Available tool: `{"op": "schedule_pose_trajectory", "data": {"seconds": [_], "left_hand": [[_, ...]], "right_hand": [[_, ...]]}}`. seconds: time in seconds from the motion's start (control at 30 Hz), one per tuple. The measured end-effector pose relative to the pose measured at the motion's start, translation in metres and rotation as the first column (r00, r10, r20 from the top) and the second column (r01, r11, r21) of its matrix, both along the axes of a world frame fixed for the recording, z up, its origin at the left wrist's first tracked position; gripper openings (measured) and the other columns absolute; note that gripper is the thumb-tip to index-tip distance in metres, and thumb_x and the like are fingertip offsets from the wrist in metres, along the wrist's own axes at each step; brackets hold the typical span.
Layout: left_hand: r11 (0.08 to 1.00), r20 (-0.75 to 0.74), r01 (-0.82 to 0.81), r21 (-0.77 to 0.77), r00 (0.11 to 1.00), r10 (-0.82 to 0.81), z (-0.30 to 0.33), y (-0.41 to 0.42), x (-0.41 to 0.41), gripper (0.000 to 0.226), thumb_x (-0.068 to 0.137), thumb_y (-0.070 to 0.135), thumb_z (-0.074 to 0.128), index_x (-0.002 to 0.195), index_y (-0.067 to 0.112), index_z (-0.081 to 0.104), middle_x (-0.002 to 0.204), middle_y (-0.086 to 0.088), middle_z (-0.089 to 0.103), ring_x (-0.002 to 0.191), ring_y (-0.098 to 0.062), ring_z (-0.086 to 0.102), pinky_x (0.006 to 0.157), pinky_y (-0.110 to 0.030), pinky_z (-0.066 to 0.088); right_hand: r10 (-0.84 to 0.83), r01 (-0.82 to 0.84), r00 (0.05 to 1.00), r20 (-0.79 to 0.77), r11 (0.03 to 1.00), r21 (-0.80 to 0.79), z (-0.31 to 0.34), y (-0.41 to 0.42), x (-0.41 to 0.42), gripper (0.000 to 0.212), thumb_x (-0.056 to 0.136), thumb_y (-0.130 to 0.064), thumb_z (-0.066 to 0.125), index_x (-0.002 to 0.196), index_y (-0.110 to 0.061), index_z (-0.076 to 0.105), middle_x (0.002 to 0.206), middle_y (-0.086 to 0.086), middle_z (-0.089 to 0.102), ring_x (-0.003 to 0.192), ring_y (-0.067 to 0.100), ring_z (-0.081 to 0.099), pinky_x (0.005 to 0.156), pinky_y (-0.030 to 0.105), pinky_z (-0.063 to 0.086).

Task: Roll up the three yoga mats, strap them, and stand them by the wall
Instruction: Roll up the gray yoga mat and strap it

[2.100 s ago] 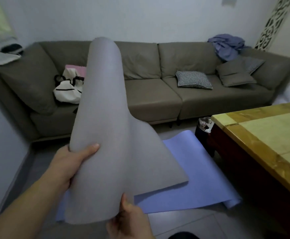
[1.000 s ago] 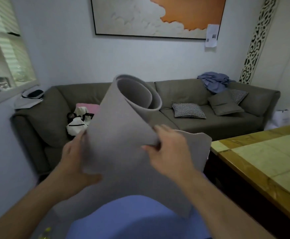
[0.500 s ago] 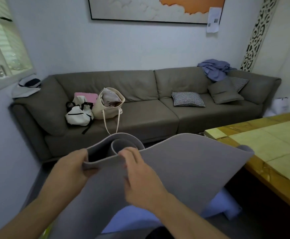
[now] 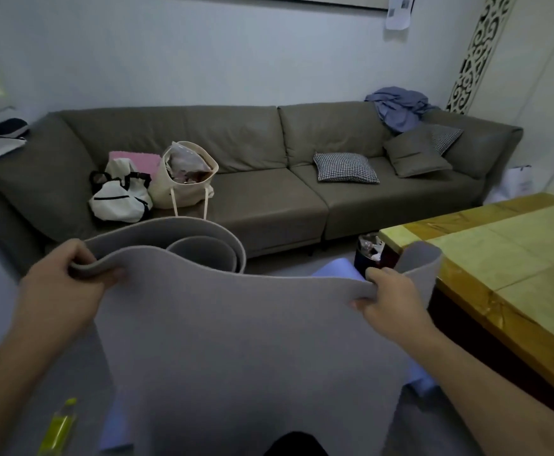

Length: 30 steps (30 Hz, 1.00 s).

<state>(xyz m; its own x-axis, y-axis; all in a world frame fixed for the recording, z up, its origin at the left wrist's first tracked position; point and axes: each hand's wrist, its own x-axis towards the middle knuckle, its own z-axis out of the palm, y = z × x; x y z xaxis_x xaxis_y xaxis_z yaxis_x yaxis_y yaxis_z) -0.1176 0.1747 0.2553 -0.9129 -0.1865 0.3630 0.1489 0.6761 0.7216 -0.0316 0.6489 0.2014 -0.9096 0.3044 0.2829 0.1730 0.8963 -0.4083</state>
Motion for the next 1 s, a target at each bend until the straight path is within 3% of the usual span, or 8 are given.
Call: {"op": "schedule_pose_trajectory", "data": {"seconds": [0.1, 0.2, 0.4, 0.57, 0.7, 0.83, 0.93, 1.0], "left_hand": [[0.988, 0.180, 0.078, -0.136, 0.982, -0.053, -0.005, -0.004, -0.030, 0.054, 0.070, -0.003, 0.088, 0.103, 0.032, 0.064, 0.113, -0.012, 0.070, 0.106, -0.037, 0.066, 0.093, -0.041, 0.055], [0.904, 0.126, 0.292, -0.312, 0.956, -0.265, 0.003, 0.030, -0.029, 0.073, 0.069, -0.009, 0.082, 0.128, 0.029, 0.059, 0.147, -0.018, 0.050, 0.137, -0.029, 0.044, 0.114, -0.027, 0.031], [0.725, 0.197, 0.686, 0.058, 0.705, -0.682, 0.046, 0.138, 0.046, 0.018, 0.100, 0.031, 0.067, 0.116, 0.033, 0.074, 0.113, 0.020, 0.075, 0.111, 0.005, 0.066, 0.098, -0.022, 0.047], [0.607, 0.229, 0.724, 0.328, 0.562, -0.795, 0.081, 0.181, 0.074, 0.045, 0.083, 0.061, 0.075, 0.116, 0.030, 0.071, 0.105, 0.014, 0.079, 0.102, -0.003, 0.073, 0.092, -0.027, 0.054], [0.752, 0.299, 0.636, -0.172, 0.761, -0.576, 0.048, 0.178, 0.073, 0.035, 0.097, 0.040, 0.067, 0.131, 0.040, 0.059, 0.114, 0.013, 0.073, 0.100, -0.007, 0.067, 0.089, -0.035, 0.057], [0.808, 0.230, 0.582, -0.086, 0.801, -0.553, 0.019, 0.124, 0.073, 0.056, 0.097, -0.002, 0.054, 0.136, 0.035, 0.066, 0.132, 0.018, 0.068, 0.120, 0.003, 0.059, 0.105, -0.018, 0.046], [0.799, 0.203, 0.600, -0.041, 0.788, -0.581, 0.014, 0.072, 0.076, 0.063, 0.088, -0.018, 0.051, 0.111, 0.034, 0.076, 0.113, 0.016, 0.076, 0.110, -0.001, 0.068, 0.101, -0.036, 0.055], [0.795, 0.158, 0.606, 0.013, 0.784, -0.600, 0.017, 0.047, 0.084, 0.064, 0.085, -0.023, 0.051, 0.102, 0.032, 0.078, 0.107, 0.011, 0.076, 0.107, -0.008, 0.071, 0.094, -0.038, 0.058]], "right_hand": [[0.141, -0.128, 0.967, -0.211, 0.989, 0.075, 0.015, -0.036, 0.006, 0.048, 0.074, -0.019, 0.092, 0.076, -0.019, 0.043, 0.082, -0.005, 0.045, 0.066, 0.020, 0.046, 0.057, 0.040, 0.043], [0.246, -0.180, 0.911, -0.332, 0.959, 0.218, 0.035, -0.084, 0.008, 0.052, 0.072, -0.013, 0.088, 0.084, -0.020, 0.039, 0.088, -0.001, 0.044, 0.063, 0.027, 0.046, 0.050, 0.043, 0.043], [0.301, -0.171, 0.889, -0.344, 0.917, 0.361, 0.049, -0.161, 0.021, 0.046, 0.064, -0.008, 0.080, 0.101, -0.019, 0.055, 0.096, 0.002, 0.057, 0.069, 0.026, 0.058, 0.047, 0.034, 0.036], [0.390, -0.301, 0.910, -0.141, 0.855, 0.423, 0.028, -0.214, 0.050, 0.053, 0.058, -0.035, 0.078, 0.109, -0.024, 0.076, 0.102, -0.001, 0.070, 0.078, 0.015, 0.065, 0.058, 0.024, 0.048], [0.533, -0.590, 0.792, 0.297, 0.793, 0.150, -0.030, -0.220, 0.055, 0.053, 0.083, -0.057, 0.069, 0.126, -0.028, 0.078, 0.130, -0.008, 0.071, 0.114, 0.003, 0.069, 0.096, 0.023, 0.051], [0.812, -0.820, 0.572, 0.118, 0.563, 0.101, -0.037, -0.205, 0.080, 0.050, 0.103, -0.015, 0.046, 0.150, -0.029, 0.057, 0.165, -0.012, 0.039, 0.144, 0.006, 0.047, 0.115, 0.025, 0.039], [0.625, -0.676, 0.730, -0.277, 0.721, -0.153, 0.015, -0.171, 0.084, 0.036, 0.084, -0.012, 0.049, 0.109, -0.029, 0.068, 0.133, -0.021, 0.061, 0.115, 0.004, 0.065, 0.094, 0.027, 0.056], [0.469, -0.515, 0.855, -0.222, 0.819, -0.253, 0.025, -0.151, 0.064, 0.043, 0.083, -0.023, 0.060, 0.125, -0.033, 0.058, 0.133, -0.029, 0.047, 0.112, 0.002, 0.060, 0.087, 0.037, 0.059]]}}
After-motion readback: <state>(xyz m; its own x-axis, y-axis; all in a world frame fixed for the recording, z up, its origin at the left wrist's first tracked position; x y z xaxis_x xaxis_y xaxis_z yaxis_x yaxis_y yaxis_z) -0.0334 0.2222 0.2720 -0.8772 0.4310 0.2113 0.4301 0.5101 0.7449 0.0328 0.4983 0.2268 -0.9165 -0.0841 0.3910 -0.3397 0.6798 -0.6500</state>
